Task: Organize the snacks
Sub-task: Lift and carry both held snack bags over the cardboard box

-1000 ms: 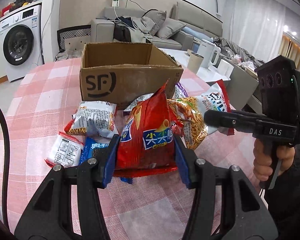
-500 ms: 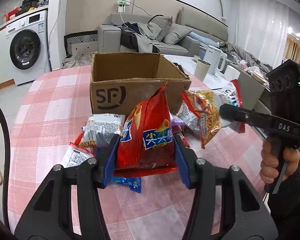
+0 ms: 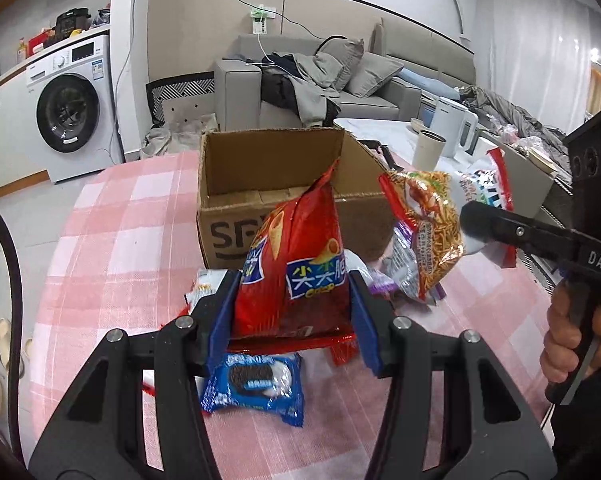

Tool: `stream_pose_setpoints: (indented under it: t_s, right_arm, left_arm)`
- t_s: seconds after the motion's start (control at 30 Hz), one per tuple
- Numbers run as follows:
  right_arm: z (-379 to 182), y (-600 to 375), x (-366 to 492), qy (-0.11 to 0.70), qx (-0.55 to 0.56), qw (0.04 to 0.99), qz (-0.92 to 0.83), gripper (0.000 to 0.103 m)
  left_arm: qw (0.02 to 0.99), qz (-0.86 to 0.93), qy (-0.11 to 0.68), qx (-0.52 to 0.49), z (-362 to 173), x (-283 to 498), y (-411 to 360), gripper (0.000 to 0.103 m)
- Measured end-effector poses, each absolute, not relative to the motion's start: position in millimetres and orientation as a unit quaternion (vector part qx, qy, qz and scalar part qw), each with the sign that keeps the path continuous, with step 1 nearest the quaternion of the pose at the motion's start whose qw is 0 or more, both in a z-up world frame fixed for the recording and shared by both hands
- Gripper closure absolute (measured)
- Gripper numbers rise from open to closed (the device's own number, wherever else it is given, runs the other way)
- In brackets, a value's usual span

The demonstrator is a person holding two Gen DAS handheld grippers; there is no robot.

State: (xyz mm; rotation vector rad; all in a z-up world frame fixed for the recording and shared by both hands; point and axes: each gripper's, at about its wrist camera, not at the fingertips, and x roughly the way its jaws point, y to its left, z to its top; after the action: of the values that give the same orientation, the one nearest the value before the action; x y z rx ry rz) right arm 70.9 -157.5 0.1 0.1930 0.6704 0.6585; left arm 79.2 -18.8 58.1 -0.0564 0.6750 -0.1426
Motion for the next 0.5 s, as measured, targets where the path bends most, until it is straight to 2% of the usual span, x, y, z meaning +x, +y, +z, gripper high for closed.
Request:
stream_pose_setpoints:
  t_s: [0.5]
  right_arm:
    - [18,-149,107,0.312,0.109,0.899,0.288,0.061]
  left_arm:
    - [0.944,-0.05,0.325,-0.017,75,137,-15,0.053]
